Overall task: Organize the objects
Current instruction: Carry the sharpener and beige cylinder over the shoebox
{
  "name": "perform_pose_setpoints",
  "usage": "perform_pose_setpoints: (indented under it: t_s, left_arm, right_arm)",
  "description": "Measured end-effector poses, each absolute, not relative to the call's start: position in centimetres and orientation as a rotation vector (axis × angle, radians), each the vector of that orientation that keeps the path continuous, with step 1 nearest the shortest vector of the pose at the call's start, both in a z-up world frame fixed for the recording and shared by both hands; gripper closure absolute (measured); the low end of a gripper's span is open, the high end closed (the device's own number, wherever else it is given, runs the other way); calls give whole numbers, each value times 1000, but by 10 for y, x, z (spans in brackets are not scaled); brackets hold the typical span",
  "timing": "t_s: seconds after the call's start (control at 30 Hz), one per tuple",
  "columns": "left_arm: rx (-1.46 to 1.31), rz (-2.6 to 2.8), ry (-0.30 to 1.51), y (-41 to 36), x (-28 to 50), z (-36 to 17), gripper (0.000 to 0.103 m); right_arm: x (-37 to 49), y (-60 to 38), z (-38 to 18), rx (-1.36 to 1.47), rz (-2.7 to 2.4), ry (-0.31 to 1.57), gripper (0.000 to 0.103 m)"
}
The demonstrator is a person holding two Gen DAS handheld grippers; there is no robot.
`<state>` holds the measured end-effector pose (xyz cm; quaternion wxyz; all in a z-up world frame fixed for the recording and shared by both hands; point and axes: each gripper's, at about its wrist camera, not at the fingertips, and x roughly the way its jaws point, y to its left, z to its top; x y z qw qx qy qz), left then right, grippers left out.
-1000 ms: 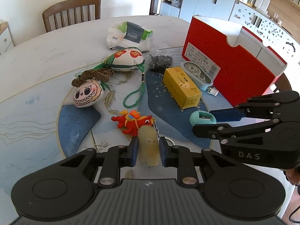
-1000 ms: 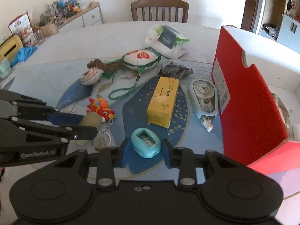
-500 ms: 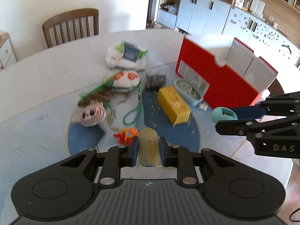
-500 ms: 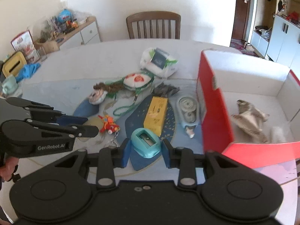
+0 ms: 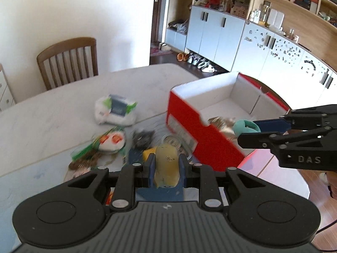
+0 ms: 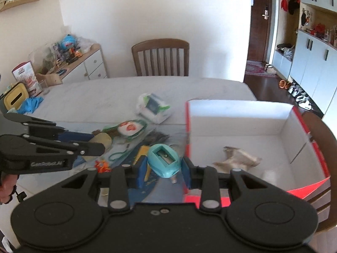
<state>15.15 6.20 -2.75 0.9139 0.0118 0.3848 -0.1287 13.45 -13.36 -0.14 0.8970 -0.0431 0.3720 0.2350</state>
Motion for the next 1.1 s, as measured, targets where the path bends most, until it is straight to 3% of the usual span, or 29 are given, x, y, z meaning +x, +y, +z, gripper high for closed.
perform_pose_setpoints:
  t_s: [0.47, 1.1]
  left_arm:
    - [61, -291, 745, -21, 186, -8, 80]
    - [132, -300, 849, -111, 240, -45, 80]
  right_arm:
    - [171, -206, -2, -82, 456, 755, 69]
    - [224, -285, -31, -109, 397, 801, 69]
